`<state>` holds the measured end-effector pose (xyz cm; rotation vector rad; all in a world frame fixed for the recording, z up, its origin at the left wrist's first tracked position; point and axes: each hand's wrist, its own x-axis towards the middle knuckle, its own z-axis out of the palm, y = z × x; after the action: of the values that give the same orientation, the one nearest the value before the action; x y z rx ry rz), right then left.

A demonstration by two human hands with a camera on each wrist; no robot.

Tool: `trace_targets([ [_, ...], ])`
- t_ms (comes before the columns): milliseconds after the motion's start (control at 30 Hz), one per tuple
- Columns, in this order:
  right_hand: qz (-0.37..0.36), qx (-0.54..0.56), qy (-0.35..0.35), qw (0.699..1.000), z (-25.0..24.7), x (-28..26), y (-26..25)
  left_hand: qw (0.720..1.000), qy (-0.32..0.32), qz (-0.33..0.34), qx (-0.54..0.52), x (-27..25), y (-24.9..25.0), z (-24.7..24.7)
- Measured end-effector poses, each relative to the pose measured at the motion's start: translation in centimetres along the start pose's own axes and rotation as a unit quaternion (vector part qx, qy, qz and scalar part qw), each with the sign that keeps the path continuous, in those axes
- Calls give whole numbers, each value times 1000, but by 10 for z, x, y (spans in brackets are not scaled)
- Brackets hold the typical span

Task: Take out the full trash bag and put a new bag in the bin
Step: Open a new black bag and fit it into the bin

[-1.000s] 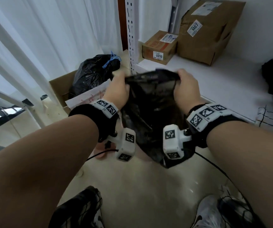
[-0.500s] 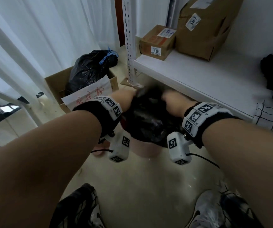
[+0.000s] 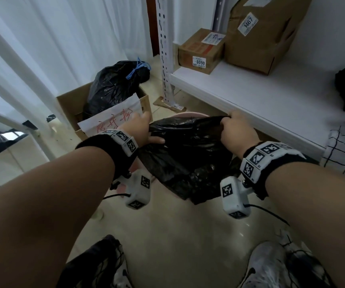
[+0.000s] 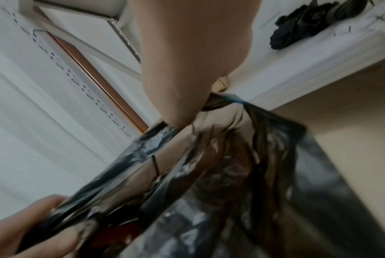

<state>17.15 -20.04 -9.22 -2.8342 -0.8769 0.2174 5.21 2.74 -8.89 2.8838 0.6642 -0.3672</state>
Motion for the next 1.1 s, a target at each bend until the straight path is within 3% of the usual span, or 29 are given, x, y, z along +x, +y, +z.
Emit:
trace_targets([
  [167,20,-31,-1,999,3,2,-15,993,100,8,57,3,12,-1],
  [300,-94,-1,95,991,-9,3,-26,991,93,37,88,15,18,-6],
  [367,-160,-9,39,986,-12,4,-30,992,102,37,68,22,21,-7],
  [467,-148,-15,-89,985,-5,8,-25,991,131,13,38,30,24,-7],
  [567,-144,-35,-55,987,4,13,-13,986,165,16,-14,33,26,-9],
  [667,-117,-32,-26,992,8,21,-5,967,204,114,-98,28,37,-17],
  [700,-104,-33,-35,993,11,25,-3,963,191,155,-111,27,42,-19],
  [767,-79,-36,-57,995,18,31,0,969,97,217,-60,28,50,-21],
  [867,-86,5,0,996,18,37,-1,975,-24,208,71,34,51,-15],
  [967,-159,44,53,985,7,44,-4,984,4,174,43,41,43,-6],
  [1100,-193,52,22,980,2,48,-3,990,30,140,-13,53,33,1],
])
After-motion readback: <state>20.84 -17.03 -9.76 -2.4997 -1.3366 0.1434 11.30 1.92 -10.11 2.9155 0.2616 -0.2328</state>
